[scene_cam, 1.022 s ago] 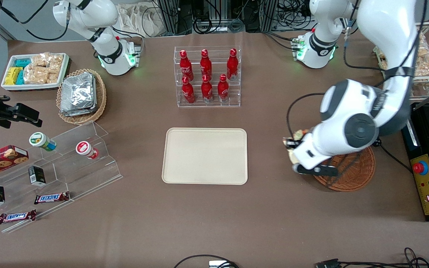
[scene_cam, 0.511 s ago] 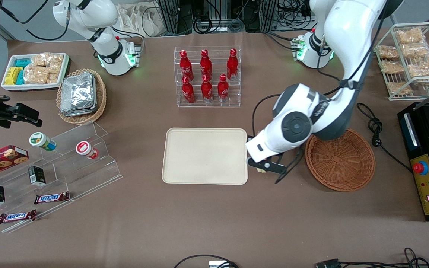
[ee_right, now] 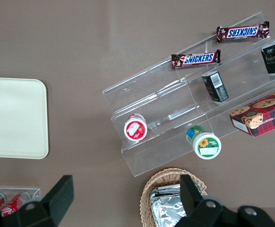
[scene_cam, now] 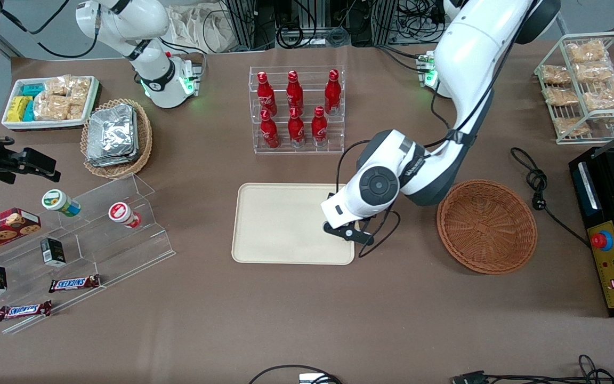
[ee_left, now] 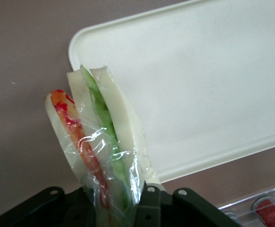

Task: Place sandwich from basket to tray
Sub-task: 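Carry the sandwich with the left gripper over to the cream tray, then lower the sandwich onto the tray and open the left gripper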

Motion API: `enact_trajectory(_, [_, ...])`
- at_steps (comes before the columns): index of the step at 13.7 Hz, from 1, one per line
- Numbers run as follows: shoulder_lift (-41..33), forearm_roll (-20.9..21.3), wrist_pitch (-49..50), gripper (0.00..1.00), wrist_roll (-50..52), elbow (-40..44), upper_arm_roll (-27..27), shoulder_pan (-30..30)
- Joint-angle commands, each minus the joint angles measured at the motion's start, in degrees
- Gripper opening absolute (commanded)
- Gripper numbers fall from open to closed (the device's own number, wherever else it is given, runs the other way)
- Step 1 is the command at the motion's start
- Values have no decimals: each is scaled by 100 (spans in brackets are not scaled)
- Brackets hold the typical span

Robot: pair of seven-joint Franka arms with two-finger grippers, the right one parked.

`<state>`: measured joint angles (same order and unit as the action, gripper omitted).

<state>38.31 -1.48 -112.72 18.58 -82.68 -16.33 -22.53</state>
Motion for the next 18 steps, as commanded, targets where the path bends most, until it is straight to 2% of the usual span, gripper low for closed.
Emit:
enact_trajectory(1, [334,34,-197,0,155,191,60,-112])
enact_trajectory(6, [633,43,-654,1,128,182,60,-173])
enact_trajectory(9, [765,43,-752,8,93,174,60,-173])
enact_trajectory(10, [791,43,-752,34,84,174,60,-173])
enact_trajectory(11, [809,43,-760,71,110,174,60,-173])
enact_trajectory(12, [809,43,-769,80,163,165,60,-173])
enact_trajectory(13, [809,43,-839,100,155,165,60,-173])
enact_trajectory(18, [678,52,-892,100,129,261,112,-86])
